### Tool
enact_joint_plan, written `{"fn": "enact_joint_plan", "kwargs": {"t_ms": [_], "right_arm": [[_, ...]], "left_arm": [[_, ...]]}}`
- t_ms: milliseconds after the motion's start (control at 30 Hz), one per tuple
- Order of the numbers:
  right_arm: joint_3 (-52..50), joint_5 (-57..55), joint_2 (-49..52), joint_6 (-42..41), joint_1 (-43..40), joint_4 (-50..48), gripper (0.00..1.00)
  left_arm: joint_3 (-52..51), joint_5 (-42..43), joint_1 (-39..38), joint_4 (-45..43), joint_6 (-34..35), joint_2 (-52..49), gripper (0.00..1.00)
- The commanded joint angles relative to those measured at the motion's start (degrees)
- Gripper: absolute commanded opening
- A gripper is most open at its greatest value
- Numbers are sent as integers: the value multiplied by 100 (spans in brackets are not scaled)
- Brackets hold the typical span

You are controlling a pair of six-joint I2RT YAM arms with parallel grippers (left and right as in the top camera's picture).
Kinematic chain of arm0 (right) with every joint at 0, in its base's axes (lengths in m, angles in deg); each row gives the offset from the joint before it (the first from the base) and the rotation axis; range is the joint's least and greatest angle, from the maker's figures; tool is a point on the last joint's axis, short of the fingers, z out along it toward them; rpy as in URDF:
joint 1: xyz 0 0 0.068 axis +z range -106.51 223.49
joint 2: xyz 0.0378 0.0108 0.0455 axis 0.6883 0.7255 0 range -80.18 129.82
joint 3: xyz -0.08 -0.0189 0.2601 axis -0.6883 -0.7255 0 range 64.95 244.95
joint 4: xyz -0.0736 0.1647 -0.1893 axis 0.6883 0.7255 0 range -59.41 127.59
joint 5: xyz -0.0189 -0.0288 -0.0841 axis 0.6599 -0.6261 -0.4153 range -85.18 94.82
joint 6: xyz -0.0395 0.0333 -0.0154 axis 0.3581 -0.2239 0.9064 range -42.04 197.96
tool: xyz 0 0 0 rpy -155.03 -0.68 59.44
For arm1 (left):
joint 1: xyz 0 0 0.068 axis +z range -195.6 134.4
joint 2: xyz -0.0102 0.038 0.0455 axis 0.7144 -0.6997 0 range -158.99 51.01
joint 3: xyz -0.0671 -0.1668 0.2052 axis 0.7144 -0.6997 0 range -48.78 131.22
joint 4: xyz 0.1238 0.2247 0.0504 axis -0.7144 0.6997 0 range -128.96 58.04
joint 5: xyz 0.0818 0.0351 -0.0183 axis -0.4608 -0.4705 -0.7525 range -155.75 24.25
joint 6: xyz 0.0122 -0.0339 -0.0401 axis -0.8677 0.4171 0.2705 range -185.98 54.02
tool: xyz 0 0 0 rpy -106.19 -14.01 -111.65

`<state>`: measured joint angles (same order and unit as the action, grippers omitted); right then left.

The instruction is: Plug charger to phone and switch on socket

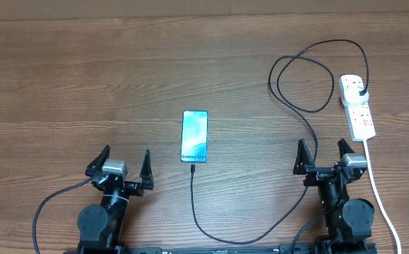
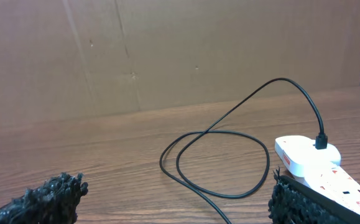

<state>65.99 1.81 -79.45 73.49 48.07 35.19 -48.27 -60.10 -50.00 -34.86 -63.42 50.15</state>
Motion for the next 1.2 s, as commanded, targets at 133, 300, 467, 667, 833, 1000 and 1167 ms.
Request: {"fn": "enact_joint_plan", "kwargs": {"t_ms": [133, 300, 467, 667, 833, 1000, 1167], "right_arm": [[-57, -55, -59, 4, 7, -11, 100], [-57, -55, -59, 4, 7, -11, 100], [-57, -55, -59, 4, 7, -11, 100], [-57, -55, -59, 4, 7, -11, 100], [-57, -55, -59, 4, 7, -11, 100], [-57, -55, -59, 4, 7, -11, 100], [-57, -55, -59, 4, 7, -11, 100]], "left_arm": [[835, 608, -11, 986, 345, 20, 100], [2085, 599, -11, 1998, 348, -540, 100], [3735, 706, -11, 2992, 363, -1845, 100], [6046, 949, -11, 4601, 269, -3891, 100], [8115, 944, -13, 6061, 208, -5591, 100], [9678, 1016, -13, 7154, 251, -6983, 100], [10013, 1703, -13, 7370, 372, -7853, 99]]}}
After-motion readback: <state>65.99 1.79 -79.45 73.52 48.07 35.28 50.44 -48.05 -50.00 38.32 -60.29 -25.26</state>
